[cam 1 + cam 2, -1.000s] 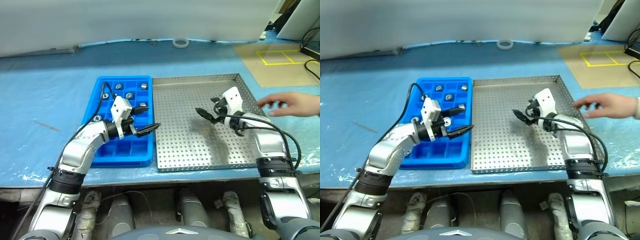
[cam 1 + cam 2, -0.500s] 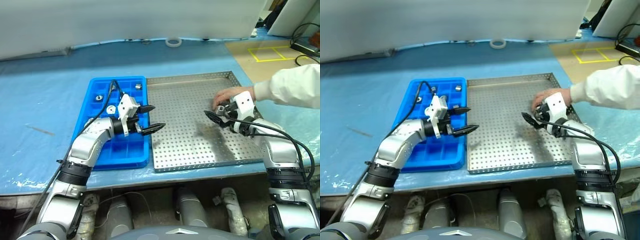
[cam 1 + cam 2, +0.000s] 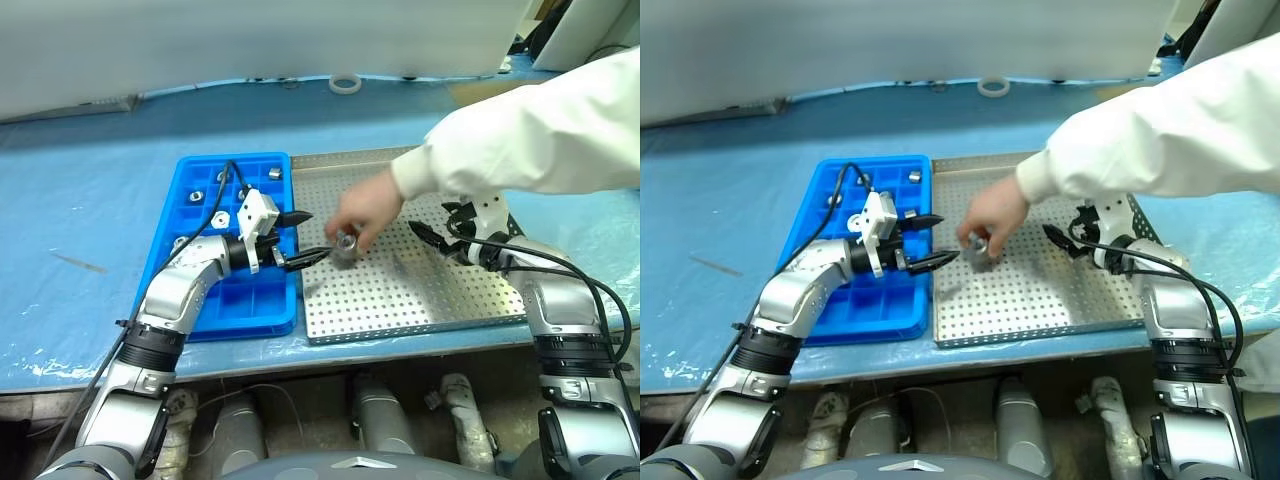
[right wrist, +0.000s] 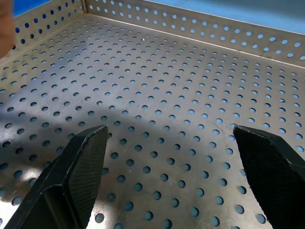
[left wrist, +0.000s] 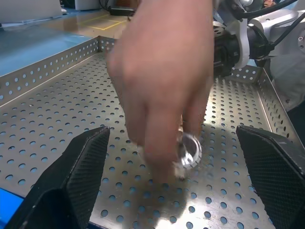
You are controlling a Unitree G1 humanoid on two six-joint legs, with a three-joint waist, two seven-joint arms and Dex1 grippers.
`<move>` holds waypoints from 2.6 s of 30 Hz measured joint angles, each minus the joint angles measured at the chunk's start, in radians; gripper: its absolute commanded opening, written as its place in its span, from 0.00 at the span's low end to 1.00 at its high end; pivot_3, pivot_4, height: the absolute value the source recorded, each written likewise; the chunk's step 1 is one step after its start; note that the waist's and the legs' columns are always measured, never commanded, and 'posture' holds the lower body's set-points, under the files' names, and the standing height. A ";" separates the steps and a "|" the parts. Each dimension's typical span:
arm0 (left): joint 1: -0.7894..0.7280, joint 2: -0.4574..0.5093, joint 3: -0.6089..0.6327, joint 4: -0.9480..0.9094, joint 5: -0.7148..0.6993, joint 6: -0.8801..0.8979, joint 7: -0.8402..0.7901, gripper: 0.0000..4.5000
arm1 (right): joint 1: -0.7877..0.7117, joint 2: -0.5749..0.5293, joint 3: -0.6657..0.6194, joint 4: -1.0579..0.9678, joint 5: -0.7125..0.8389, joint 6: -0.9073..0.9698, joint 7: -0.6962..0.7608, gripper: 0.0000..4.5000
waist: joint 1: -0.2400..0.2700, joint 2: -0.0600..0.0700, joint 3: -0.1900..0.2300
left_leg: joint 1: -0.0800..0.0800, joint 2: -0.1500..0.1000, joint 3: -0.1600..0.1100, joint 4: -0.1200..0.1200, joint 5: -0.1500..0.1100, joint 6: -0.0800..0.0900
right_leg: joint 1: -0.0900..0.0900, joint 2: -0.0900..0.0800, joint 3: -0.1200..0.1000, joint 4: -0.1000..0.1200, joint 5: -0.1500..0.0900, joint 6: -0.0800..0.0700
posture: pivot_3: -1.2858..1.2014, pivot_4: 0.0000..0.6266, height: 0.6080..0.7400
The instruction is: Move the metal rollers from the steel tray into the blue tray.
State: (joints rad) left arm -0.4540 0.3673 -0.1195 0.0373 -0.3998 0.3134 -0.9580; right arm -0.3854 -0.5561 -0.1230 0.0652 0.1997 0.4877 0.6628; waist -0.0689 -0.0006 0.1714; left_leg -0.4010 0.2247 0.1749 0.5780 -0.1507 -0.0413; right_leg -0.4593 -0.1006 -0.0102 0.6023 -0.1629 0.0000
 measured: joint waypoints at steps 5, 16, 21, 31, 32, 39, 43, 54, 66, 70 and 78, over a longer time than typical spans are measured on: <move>0.004 0.001 0.000 -0.002 0.000 0.001 0.001 1.00 | 0.001 0.000 0.009 0.000 0.000 0.000 0.000 0.99 | 0.000 0.000 0.000 | 0.000 0.000 0.000 0.000 0.000 0.000 | 0.000 0.000 0.000 0.000 0.000 0.000 | 0.35 0.24 1.00; 0.006 0.004 0.003 -0.023 0.006 0.014 0.009 1.00 | -0.001 0.005 0.017 0.000 0.005 -0.004 0.015 0.99 | 0.000 0.000 0.000 | 0.000 0.000 0.000 0.000 0.000 0.000 | 0.000 0.001 0.000 0.000 0.000 0.000 | 0.38 0.24 1.00; 0.037 0.023 0.015 -0.071 0.003 0.031 0.034 1.00 | -0.003 0.020 0.082 -0.044 0.056 -0.005 0.127 0.99 | 0.001 0.000 0.000 | -0.001 0.002 0.000 0.000 0.000 0.000 | -0.001 0.002 0.000 0.000 0.000 0.000 | 0.40 0.24 1.00; 0.165 0.050 0.087 -0.206 -0.017 0.084 0.126 1.00 | -0.071 0.040 0.240 -0.072 0.136 0.040 0.347 0.99 | 0.043 0.000 0.000 | -0.001 0.003 0.000 -0.001 0.000 0.000 | -0.001 0.002 0.000 0.000 0.000 0.000 | 0.46 0.24 1.00; 0.176 0.056 0.094 -0.221 -0.019 0.087 0.134 1.00 | -0.077 0.039 0.257 -0.065 0.134 0.044 0.362 0.99 | 0.050 0.000 0.000 | 0.000 0.003 0.000 -0.001 0.000 0.000 | -0.001 0.002 0.000 0.000 0.000 0.000 | 0.47 0.24 1.00; 0.264 0.081 0.136 -0.286 -0.026 0.093 0.177 1.00 | -0.098 0.019 0.408 0.068 0.000 -0.039 0.409 0.84 | 0.085 0.000 0.000 | -0.001 0.003 0.000 -0.001 0.000 -0.001 | 0.000 0.002 0.003 0.000 0.000 0.000 | 0.49 0.24 1.00; 0.273 0.082 0.159 -0.315 -0.043 0.102 0.202 1.00 | -0.133 0.014 0.439 0.129 -0.064 -0.126 0.411 0.54 | 0.091 -0.001 0.000 | 0.000 0.003 0.000 -0.001 0.000 -0.001 | 0.000 0.002 0.003 0.000 0.000 0.000 | 0.50 0.24 1.00; 0.377 0.102 0.237 -0.439 -0.088 0.130 0.278 1.00 | -0.329 0.197 0.248 0.207 0.130 -0.093 0.415 0.37 | 0.095 -0.002 0.000 | -0.002 0.005 0.000 -0.003 0.001 -0.002 | -0.004 0.002 0.003 0.002 0.003 -0.007 | 0.57 0.24 1.00; 0.652 0.109 0.421 -0.674 -0.127 0.167 0.429 1.00 | -0.522 0.395 0.365 0.605 -0.012 -0.305 0.458 0.37 | 0.182 -0.004 0.000 | -0.003 0.015 -0.005 -0.012 0.004 -0.010 | -0.005 0.008 -0.010 0.002 -0.004 -0.020 | 0.68 0.24 1.00; 0.749 0.104 0.465 -0.752 -0.133 0.174 0.472 1.00 | -0.594 0.444 0.372 0.770 -0.082 -0.407 0.408 0.37 | 0.206 -0.004 0.000 | -0.003 0.015 -0.006 -0.013 0.003 -0.010 | -0.005 0.008 -0.011 0.002 -0.005 -0.021 | 0.69 0.24 1.00; 0.814 0.106 0.483 -0.809 -0.148 0.179 0.519 1.00 | -0.586 0.445 0.395 0.777 -0.094 -0.444 0.652 0.37 | 0.254 -0.003 0.000 | -0.004 0.016 -0.010 -0.013 0.003 -0.011 | -0.004 0.009 -0.013 0.002 -0.008 -0.018 | 0.69 0.24 1.00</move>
State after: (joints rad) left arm 0.3595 0.4728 0.3636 -0.7717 -0.5477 0.4924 -0.4394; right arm -0.9719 -0.1115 0.2719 0.8426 0.1060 0.0437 1.3149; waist 0.1855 -0.0037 0.1716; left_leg -0.4049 0.2407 0.1652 0.5651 -0.1478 -0.0524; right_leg -0.4629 -0.0913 -0.0228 0.6046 -0.1706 -0.0175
